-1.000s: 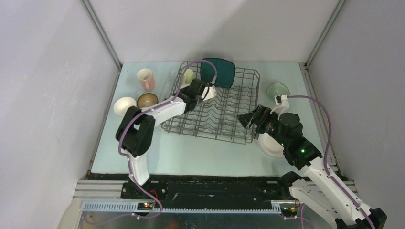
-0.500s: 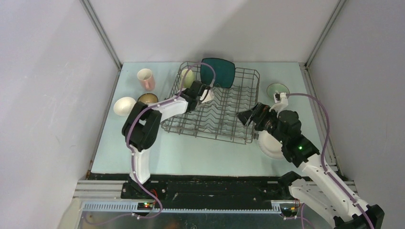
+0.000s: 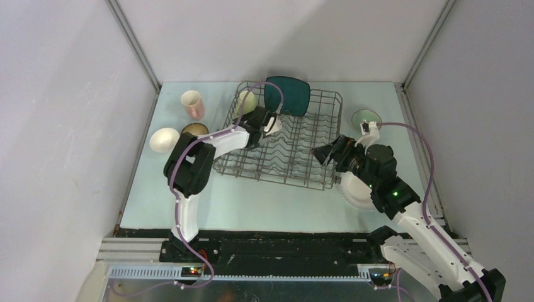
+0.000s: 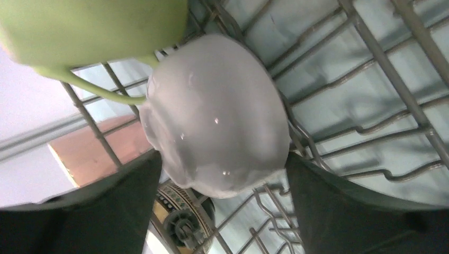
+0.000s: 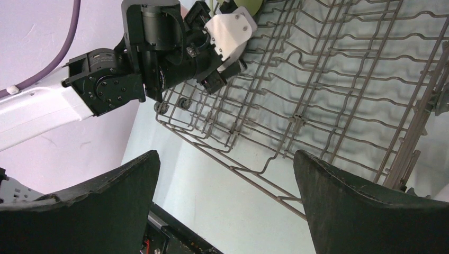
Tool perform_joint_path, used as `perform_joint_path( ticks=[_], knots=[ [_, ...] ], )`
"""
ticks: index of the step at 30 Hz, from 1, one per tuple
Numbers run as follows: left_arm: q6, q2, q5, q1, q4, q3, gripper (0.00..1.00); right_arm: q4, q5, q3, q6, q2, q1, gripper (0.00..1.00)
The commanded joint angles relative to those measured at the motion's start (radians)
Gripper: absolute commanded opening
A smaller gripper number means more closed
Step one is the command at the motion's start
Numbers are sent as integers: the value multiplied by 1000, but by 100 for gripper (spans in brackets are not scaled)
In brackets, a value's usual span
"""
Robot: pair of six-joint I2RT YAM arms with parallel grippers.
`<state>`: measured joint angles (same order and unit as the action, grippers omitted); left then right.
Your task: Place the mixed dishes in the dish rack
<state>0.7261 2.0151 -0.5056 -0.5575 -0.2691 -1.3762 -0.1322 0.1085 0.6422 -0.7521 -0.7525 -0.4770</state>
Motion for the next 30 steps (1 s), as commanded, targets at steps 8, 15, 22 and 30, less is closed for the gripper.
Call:
perform_joint_path(
  ticks=[8,15,22,30],
  knots=[
    [-70,-29,122,10,-157,-32,100,19,6,15,-3,9,8,100],
    [-210,-188,261,9,-119,-10,100,14,5,14,5,16,8,100],
    [-523,-330,200,30,-146,-34,100,18,26,14,24,17,9,100],
    [-1018,-453,255,266,-200,4,98,6,37,14,41,27,9,100]
  ],
)
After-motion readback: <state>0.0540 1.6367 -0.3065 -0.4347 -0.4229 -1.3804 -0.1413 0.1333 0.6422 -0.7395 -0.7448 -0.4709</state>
